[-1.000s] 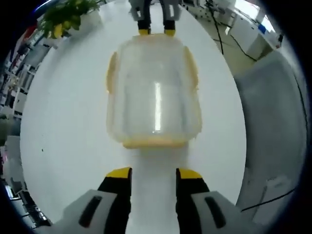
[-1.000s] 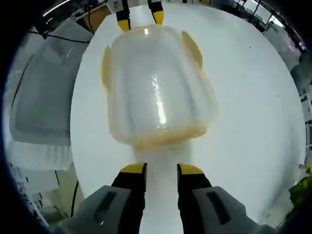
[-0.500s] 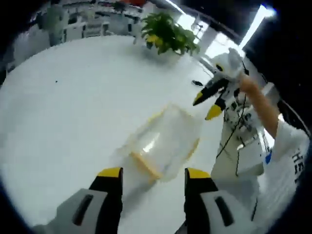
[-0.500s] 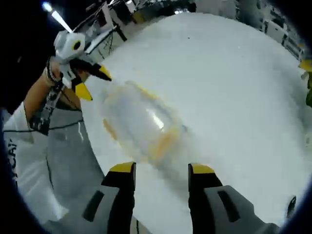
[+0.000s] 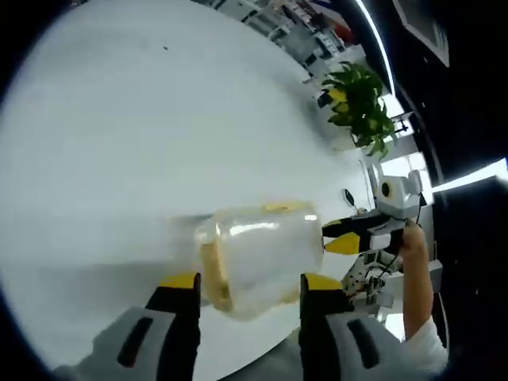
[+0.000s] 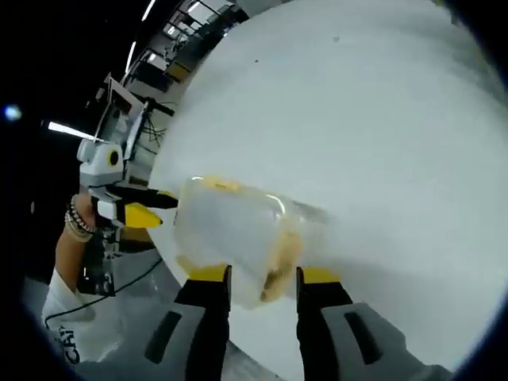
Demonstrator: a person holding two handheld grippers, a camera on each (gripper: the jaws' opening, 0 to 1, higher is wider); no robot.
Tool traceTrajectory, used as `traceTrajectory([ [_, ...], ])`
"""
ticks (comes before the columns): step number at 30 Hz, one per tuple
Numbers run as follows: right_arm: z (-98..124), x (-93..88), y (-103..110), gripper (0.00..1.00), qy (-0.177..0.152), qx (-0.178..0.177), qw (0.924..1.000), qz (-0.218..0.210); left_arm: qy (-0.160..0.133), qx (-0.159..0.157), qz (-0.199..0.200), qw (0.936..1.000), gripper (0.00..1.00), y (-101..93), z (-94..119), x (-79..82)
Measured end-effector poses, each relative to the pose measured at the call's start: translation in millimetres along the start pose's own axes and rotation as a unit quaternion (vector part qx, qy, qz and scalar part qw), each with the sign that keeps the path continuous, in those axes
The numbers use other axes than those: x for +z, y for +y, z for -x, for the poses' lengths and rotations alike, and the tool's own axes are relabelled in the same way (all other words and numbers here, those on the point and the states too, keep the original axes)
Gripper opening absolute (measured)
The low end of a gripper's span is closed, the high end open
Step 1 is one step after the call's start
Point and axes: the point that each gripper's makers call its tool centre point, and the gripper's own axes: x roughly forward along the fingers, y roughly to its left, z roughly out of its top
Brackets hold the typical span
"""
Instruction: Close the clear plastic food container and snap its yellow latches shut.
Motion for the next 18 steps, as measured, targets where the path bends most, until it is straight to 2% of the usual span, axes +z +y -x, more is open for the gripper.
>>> traceTrajectory([
  [1,-2,-0.1,0,0.26,0.001,-0.002,1.0,0.003,0.008,0.014,0.001,0.9999,0.39,5.1,-2,-2.6],
  [4,-4,-0.7,-4,0.24,0.005,-0.014,0.9998,0.011,0.022,0.015,-0.005,0.9996,0.38,2.6,-7,-8.9],
  [5,-4,-0.4,-4,0.24,0.004,-0.013,0.9999,0.003,0.023,0.025,-0.01,0.9994,0.39,4.6,-7,-9.5],
  [11,-6,-5.0,0,0.22,0.008,-0.013,0.9999,0.004,0.038,0.07,-0.072,0.9942,0.3,14.7,-6,-8.5],
  [18,-8,-7.8,7,0.19,0.012,-0.006,0.9998,0.011,0.042,0.096,-0.077,0.9915,0.25,22.2,-1,-4.8],
])
